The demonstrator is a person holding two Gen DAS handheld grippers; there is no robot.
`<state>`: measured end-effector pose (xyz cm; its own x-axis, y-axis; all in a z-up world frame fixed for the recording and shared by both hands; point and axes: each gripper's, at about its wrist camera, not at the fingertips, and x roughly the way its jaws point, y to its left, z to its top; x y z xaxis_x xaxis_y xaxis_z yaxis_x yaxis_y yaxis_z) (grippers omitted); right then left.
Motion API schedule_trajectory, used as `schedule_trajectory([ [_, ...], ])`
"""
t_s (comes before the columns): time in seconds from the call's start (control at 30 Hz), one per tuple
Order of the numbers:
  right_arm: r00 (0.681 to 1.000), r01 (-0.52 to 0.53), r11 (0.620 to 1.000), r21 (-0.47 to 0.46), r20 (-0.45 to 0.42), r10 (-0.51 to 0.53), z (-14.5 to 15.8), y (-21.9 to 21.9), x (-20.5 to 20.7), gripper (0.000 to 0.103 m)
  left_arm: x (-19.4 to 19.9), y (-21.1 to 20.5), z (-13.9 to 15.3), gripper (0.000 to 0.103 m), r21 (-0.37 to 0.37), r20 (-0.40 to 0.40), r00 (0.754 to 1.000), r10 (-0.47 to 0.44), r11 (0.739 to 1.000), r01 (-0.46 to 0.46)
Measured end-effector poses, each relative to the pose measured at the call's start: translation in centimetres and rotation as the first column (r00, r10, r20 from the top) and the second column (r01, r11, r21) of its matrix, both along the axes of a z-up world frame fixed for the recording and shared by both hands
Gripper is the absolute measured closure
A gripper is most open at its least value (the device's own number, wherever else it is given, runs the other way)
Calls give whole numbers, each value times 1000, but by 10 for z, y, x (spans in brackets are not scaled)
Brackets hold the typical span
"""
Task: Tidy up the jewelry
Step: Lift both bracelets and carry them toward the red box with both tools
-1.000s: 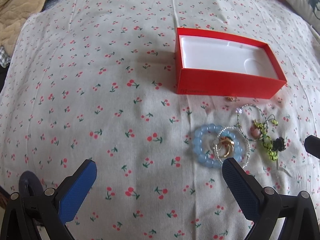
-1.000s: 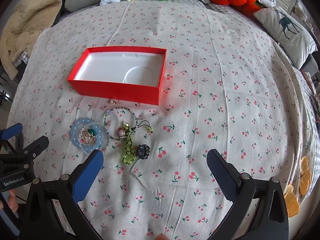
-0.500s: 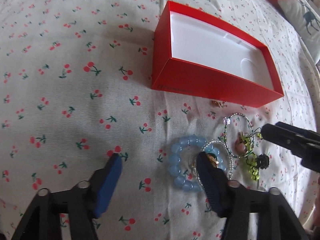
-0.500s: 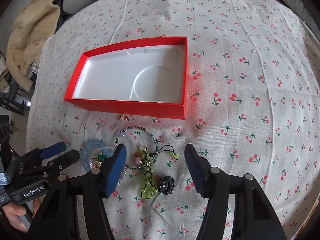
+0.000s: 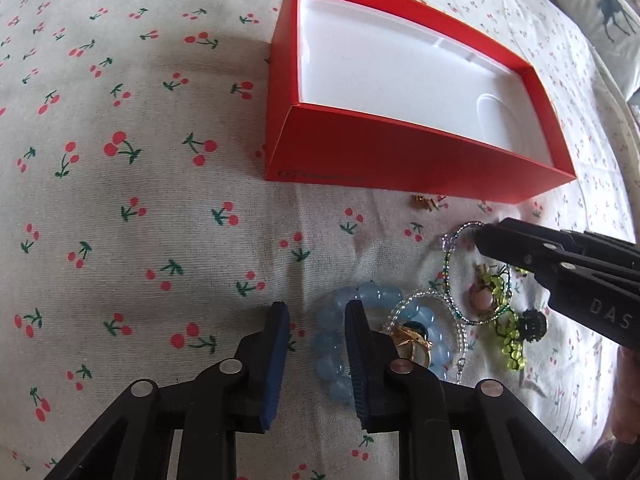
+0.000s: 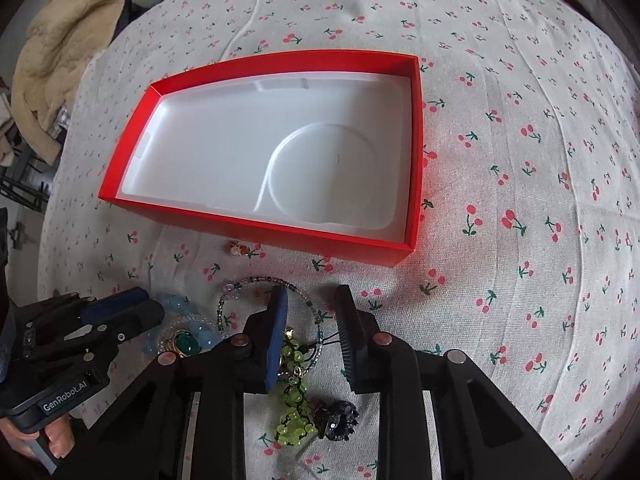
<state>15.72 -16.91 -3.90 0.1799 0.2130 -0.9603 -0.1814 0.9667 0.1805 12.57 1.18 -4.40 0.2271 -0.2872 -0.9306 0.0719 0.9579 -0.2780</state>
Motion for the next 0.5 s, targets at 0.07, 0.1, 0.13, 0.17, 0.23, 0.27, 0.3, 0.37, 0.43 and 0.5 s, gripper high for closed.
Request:
schedule_trajectory([
  [0.07, 1000, 2, 1000, -12, 6, -2, -2, 1, 3, 84, 2, -4, 0, 85, 8, 5, 1000, -7, 1000, 7],
  [0.1, 1000, 1, 1000, -22, 9, -1, -2, 2, 3, 88, 3, -7, 0, 89, 11, 9, 1000, -12, 1000, 12],
  [0.13, 1000, -3, 1000, -29, 17, 3, -2, 3, 4, 91, 3, -9, 0, 91, 19, 12, 1000, -15, 1000, 15],
  [0.17, 1000, -6, 999, -32, 27, 7, 0, 5, 5, 93, 3, -12, -1, 93, 28, 18, 1000, -18, 999, 17],
  [0.23, 999, -12, 999, -39, 38, 13, 1, 7, 6, 97, 4, -14, 0, 94, 32, 26, 1000, -16, 999, 15],
  [0.27, 999, -11, 999, -38, 45, 13, 3, 8, 4, 98, 4, -14, 0, 94, 31, 27, 1000, -12, 999, 11],
  [0.3, 999, -11, 999, -37, 47, 13, 4, 8, 4, 100, 4, -14, 1, 94, 29, 31, 999, -8, 1000, 7],
  [0.37, 998, -10, 1000, -27, 63, 11, 9, 8, 1, 100, 3, -16, 3, 95, 26, 40, 999, -5, 1000, 4],
  [0.43, 997, -9, 1000, -25, 75, 11, 15, 7, -6, 100, 0, -16, 5, 95, 21, 45, 999, 1, 1000, -2],
  [0.5, 996, -9, 1000, -16, 93, 11, 22, 6, -9, 100, -3, -15, 9, 95, 17, 56, 998, 7, 1000, -8],
])
